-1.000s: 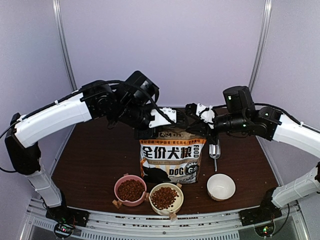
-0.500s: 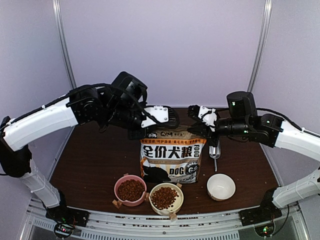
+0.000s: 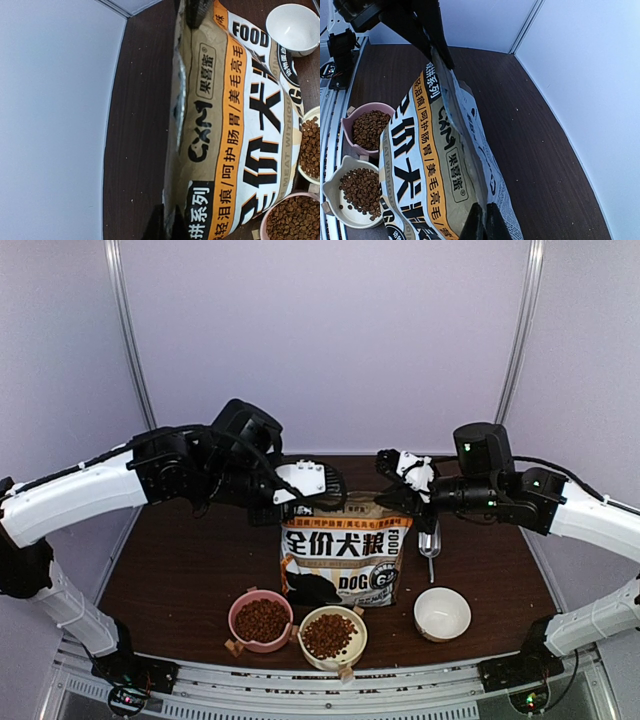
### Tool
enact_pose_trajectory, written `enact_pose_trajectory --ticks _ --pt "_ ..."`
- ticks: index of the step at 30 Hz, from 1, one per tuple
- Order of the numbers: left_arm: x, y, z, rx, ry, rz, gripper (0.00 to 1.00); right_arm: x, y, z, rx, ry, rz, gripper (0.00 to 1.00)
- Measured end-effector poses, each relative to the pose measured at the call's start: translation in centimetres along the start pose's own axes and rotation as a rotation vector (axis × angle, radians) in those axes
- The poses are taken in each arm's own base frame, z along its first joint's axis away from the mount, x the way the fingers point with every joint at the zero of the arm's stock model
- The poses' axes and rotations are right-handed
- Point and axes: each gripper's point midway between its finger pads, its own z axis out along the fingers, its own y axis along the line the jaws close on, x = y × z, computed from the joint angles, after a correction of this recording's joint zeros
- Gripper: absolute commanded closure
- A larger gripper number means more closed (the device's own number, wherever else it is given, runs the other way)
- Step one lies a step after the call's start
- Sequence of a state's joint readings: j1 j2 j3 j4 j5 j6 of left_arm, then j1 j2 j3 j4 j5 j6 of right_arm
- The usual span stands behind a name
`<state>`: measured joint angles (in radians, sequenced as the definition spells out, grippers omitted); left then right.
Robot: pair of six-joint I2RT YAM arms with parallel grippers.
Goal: Serve the pet food
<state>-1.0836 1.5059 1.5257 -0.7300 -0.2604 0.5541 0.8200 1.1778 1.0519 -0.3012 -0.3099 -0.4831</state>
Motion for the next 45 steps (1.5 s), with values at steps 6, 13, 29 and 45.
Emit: enact_pose_trajectory --ticks 6,13,29,45 --pt "0.0 -0.1 -0.2 0.0 -0.019 0.0 1.0 -0.3 0.3 0.1 -0.013 0.014 0.011 0.87" --pt "-0.2 -0.3 -0.1 0.024 -0.039 -0.009 1.0 -2.4 -0.1 1.8 -0.043 0.038 0.061 0.81" --pt "-0.5 -0.5 0.0 0.031 -0.062 -0.018 1.0 -2.4 1.5 4.9 -0.031 0.1 0.083 1.0" --pt "-0.8 -0.5 0.0 0.009 -0.145 -0.008 1.0 -1.6 1.2 4.0 0.041 0.111 0.006 0.99"
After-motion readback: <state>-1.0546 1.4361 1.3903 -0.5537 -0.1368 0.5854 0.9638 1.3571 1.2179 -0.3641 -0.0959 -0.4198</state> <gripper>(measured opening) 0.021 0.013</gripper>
